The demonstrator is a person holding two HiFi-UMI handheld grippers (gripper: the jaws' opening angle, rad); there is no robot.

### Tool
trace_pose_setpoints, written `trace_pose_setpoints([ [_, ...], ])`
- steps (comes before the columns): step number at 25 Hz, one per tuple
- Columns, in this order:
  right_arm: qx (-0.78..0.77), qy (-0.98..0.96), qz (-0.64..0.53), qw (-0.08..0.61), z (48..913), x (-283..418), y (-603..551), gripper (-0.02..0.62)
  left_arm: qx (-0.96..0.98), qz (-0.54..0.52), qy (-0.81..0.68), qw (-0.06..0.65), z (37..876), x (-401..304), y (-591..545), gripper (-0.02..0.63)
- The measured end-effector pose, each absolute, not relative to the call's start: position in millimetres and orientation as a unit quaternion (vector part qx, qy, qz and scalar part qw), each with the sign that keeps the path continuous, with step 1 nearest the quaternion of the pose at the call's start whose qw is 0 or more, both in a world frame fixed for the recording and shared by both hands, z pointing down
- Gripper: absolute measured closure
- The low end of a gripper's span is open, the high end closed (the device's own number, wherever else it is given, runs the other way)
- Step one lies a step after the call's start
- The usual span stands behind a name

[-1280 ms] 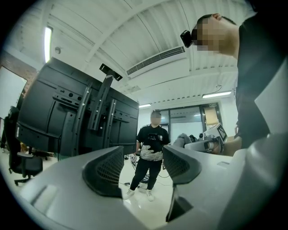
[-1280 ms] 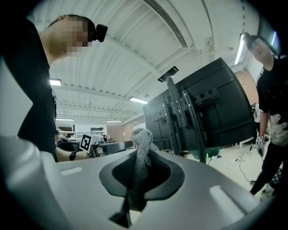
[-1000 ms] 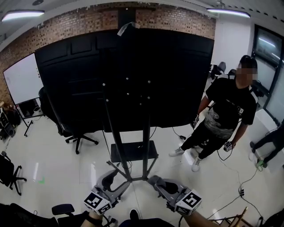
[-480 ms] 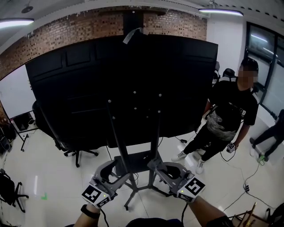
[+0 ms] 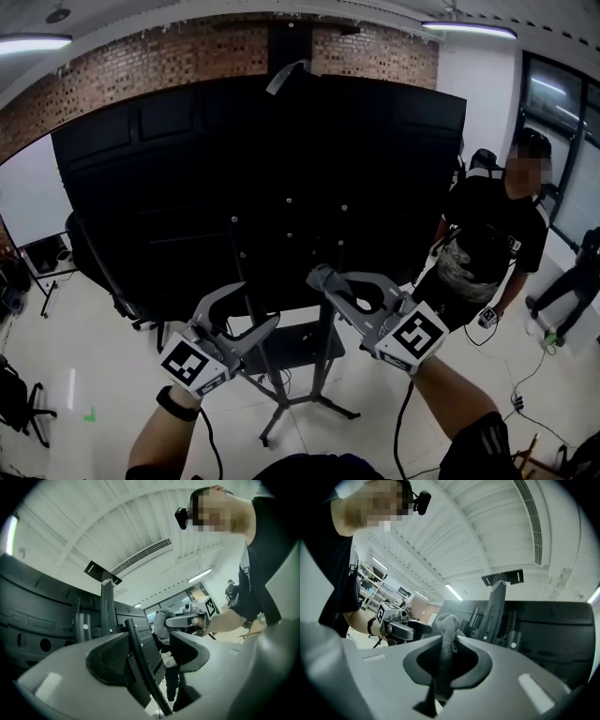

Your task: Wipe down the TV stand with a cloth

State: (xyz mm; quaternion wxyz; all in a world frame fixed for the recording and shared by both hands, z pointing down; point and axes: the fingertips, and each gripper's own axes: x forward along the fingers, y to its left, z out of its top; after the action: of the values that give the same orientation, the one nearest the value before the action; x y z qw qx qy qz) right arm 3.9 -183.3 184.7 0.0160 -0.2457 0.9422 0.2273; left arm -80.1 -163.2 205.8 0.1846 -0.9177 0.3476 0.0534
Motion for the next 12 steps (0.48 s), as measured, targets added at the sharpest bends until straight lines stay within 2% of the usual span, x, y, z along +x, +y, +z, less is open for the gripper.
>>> trace_pose_setpoints([
  [6, -0.249, 0.931, 0.266, 0.033, 101, 1, -218, 0.565, -0.907, 0.036, 0.35, 0.23, 152, -80, -188, 0.31],
  [12, -0.261, 0.906, 0.332, 0.025, 14, -6, -255, 0.565, -0.903, 0.055, 0.356, 0.232, 94, -82, -211, 0.31],
])
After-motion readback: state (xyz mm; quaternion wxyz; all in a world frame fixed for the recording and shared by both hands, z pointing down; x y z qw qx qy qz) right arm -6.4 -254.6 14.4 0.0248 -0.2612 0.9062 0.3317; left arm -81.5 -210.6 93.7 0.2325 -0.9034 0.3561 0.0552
